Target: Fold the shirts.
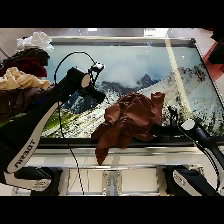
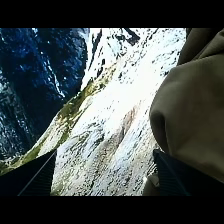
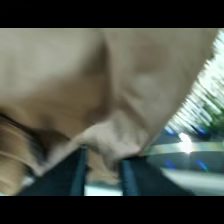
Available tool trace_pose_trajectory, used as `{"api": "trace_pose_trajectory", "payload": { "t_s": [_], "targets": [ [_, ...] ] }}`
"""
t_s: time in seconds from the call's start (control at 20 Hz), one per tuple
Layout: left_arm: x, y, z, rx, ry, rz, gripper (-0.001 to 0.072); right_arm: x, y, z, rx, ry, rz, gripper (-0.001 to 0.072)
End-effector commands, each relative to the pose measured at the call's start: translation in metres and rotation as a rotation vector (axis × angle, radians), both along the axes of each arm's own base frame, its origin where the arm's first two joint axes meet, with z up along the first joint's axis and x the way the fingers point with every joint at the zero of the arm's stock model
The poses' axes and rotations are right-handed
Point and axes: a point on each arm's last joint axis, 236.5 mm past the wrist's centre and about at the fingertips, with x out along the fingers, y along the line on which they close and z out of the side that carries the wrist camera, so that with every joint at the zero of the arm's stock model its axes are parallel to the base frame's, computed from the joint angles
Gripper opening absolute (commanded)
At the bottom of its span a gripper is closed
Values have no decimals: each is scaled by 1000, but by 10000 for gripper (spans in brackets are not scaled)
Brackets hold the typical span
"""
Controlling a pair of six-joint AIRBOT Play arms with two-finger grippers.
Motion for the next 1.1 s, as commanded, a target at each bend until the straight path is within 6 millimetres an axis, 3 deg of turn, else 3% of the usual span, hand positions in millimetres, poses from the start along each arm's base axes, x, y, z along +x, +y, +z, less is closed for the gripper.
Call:
{"api": "trace_pose_trajectory", "payload": {
  "t_s": [0.0, 0.15, 0.2, 0.3, 0.45, 0.55, 0.85, 1.05],
  "targets": [
    [-3, 2, -2, 10, 15, -1, 706, 37, 14, 29, 81, -153, -20, 48],
    [-7, 4, -8, 17, 33, 6, 665, 57, -4, 58, -43, -224, 75, 28],
    [-12, 6, -15, 16, 52, 30, 571, 62, -18, 65, -116, -229, 99, 27],
    [-31, 7, -39, -2, 132, 100, 538, 70, -52, 86, -275, -232, 132, 27],
    [-89, -23, -79, -158, 347, 178, 537, 92, -97, 126, -437, -303, 121, 27],
    [-107, -48, -85, -265, 370, 190, 538, 101, -110, 142, -456, -338, 87, 26],
    [-111, -102, -71, -389, 263, 38, 539, 104, -103, 146, -436, -368, 118, 26],
    [-78, -135, -49, -572, 140, 91, 539, 105, -101, 146, -430, -371, 116, 27]
  ]
}}
